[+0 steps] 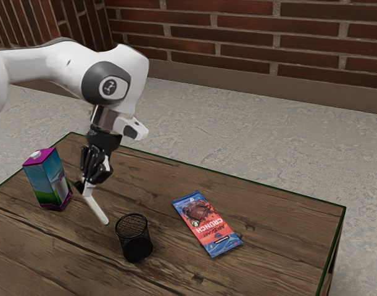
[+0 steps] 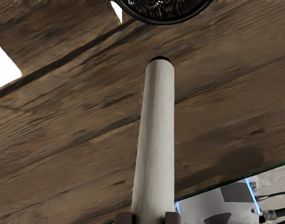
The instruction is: Put the marker into the pen holder.
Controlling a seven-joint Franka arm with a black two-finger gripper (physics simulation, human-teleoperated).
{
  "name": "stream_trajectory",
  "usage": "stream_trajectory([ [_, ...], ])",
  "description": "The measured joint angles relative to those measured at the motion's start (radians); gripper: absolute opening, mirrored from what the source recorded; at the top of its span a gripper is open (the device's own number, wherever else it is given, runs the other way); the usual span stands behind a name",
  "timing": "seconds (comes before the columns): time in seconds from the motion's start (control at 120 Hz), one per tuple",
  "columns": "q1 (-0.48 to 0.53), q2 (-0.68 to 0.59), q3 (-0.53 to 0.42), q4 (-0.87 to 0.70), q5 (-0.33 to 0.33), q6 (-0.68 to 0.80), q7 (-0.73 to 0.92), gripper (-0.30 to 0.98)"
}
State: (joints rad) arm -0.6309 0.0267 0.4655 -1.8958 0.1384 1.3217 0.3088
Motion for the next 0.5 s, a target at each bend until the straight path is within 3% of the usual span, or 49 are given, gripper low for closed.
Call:
stream_trajectory([
  [0.267,0.058,0.092,0.010,0.078,-0.020,-0.018,0.006,-0.10],
  [0.5,0.050,0.168,-0.004,0.155,-0.050,-0.018,0.017,-0.10],
])
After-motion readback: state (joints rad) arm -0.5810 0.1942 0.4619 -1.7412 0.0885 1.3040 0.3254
